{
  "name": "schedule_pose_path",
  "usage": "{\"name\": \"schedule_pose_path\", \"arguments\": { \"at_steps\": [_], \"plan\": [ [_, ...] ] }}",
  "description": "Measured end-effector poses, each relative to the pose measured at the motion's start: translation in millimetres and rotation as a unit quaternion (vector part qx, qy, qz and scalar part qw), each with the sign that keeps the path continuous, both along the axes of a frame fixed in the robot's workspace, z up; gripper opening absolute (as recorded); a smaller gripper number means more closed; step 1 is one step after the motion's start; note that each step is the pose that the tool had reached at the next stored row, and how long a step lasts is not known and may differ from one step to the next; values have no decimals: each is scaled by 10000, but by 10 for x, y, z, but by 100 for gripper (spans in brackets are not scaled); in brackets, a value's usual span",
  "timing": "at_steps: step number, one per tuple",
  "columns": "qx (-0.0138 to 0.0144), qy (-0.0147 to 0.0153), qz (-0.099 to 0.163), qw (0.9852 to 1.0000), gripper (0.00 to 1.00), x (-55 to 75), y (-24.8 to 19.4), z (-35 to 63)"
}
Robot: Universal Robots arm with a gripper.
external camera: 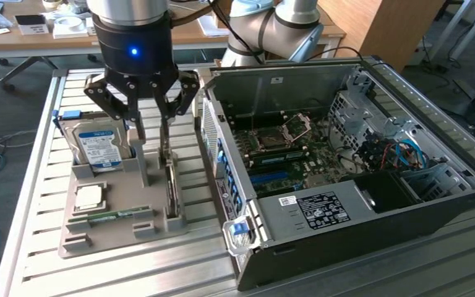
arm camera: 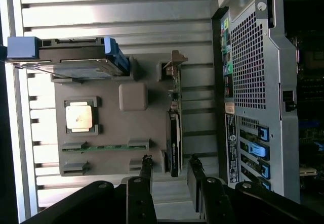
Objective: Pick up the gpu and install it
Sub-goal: 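Pick up the gpu and move the gpu toward the slot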
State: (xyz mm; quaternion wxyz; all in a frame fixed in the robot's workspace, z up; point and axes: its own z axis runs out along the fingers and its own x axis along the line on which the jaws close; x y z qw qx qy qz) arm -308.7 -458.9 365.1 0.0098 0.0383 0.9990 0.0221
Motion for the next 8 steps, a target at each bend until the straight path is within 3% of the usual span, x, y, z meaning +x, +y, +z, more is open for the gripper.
{"name": "schedule_pose_path", "arguments": {
  "at_steps": [8],
  "plan": [
    [0,0,0,10000,42,0,2,-145]
  ]
}}
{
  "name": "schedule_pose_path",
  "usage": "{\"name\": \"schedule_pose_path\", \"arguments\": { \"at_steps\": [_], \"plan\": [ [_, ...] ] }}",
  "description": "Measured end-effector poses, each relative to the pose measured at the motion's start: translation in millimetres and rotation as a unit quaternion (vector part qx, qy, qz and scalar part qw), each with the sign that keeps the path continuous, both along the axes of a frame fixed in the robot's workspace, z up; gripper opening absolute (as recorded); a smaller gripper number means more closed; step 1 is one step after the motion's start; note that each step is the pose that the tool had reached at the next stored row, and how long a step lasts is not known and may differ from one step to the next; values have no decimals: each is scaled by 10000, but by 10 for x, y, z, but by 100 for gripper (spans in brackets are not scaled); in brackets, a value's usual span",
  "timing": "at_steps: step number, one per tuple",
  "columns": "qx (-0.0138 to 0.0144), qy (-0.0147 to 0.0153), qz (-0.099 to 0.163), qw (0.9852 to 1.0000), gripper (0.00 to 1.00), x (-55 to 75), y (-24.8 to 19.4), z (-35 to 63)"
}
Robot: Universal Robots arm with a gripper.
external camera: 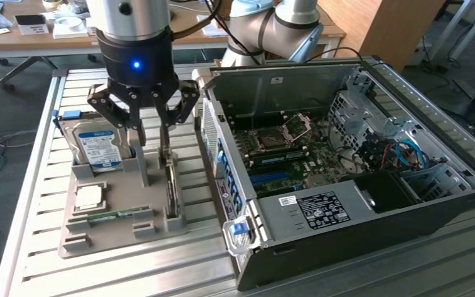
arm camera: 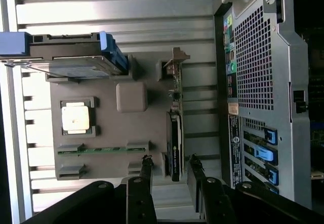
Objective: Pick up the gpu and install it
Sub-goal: 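Pick up the gpu and move the gpu toward the slot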
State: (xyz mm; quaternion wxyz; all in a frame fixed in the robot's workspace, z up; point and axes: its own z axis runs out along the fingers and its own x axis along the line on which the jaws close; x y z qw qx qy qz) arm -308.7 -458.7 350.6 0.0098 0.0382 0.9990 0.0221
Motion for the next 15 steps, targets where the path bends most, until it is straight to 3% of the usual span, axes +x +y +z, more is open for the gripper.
{"name": "schedule_pose_path", "arguments": {
  "at_steps": [15],
  "plan": [
    [0,0,0,10000,42,0,1,-270]
  ]
}}
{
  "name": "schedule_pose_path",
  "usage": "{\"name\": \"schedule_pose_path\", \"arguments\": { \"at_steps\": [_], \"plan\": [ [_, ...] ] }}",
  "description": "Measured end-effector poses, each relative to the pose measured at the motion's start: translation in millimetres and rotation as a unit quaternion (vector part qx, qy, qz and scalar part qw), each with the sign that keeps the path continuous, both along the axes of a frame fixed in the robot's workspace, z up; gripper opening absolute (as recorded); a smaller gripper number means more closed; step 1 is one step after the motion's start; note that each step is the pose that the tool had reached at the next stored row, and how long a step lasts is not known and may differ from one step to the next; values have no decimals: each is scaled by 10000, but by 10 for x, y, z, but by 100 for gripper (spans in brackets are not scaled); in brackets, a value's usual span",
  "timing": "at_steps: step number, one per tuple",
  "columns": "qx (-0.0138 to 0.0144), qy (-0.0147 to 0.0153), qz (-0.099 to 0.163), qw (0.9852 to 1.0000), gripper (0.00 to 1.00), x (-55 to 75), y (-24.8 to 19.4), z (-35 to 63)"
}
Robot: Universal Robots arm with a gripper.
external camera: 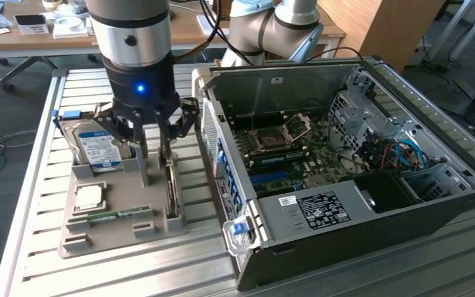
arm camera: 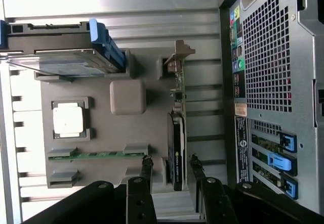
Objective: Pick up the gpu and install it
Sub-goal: 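Pick up the gpu and move the gpu toward the slot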
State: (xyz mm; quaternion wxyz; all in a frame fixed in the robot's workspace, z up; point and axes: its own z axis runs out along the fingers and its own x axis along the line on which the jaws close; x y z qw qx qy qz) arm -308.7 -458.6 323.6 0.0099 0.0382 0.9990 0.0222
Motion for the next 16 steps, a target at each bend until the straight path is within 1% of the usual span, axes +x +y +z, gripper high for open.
{"name": "schedule_pose_path", "arguments": {
  "at_steps": [3,11,16],
  "plan": [
    [-1,1,0,10000,42,0,0,-11],
    [0,0,0,10000,42,68,0,-45],
    [-1,1,-1,10000,42,78,0,-69]
  ]
}}
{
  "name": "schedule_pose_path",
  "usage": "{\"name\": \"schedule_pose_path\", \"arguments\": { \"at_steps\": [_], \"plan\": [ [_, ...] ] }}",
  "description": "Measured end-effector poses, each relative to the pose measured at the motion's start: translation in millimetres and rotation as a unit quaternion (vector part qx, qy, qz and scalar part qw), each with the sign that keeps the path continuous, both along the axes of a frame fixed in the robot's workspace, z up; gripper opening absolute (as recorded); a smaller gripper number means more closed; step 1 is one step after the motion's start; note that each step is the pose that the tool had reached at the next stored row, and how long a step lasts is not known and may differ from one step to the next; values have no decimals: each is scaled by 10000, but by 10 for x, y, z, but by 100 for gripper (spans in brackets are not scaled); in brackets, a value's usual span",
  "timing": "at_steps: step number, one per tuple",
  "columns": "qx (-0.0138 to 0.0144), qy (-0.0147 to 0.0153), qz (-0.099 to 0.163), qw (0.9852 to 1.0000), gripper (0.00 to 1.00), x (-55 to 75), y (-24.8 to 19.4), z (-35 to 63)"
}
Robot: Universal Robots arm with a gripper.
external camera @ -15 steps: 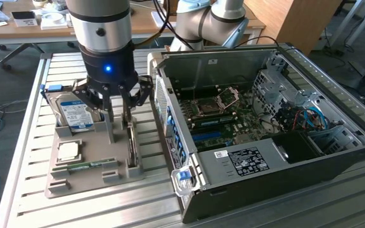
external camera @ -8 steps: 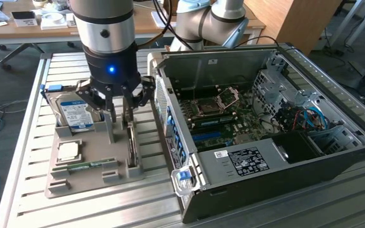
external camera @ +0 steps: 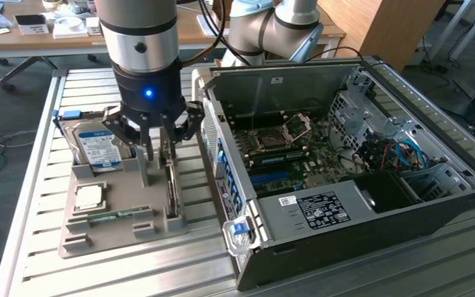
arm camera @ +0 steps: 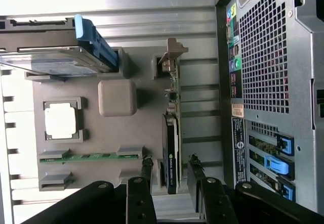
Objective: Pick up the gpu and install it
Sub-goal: 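Pick up the gpu and move the gpu toward the slot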
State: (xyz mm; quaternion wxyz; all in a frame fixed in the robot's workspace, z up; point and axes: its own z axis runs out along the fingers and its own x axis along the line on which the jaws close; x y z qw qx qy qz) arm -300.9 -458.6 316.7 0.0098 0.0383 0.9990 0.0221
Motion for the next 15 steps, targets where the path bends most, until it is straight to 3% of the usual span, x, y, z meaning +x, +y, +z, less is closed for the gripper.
{"name": "schedule_pose_path", "arguments": {
  "at_steps": [15],
  "plan": [
    [0,0,1,10000,42,1,0,-219]
  ]
}}
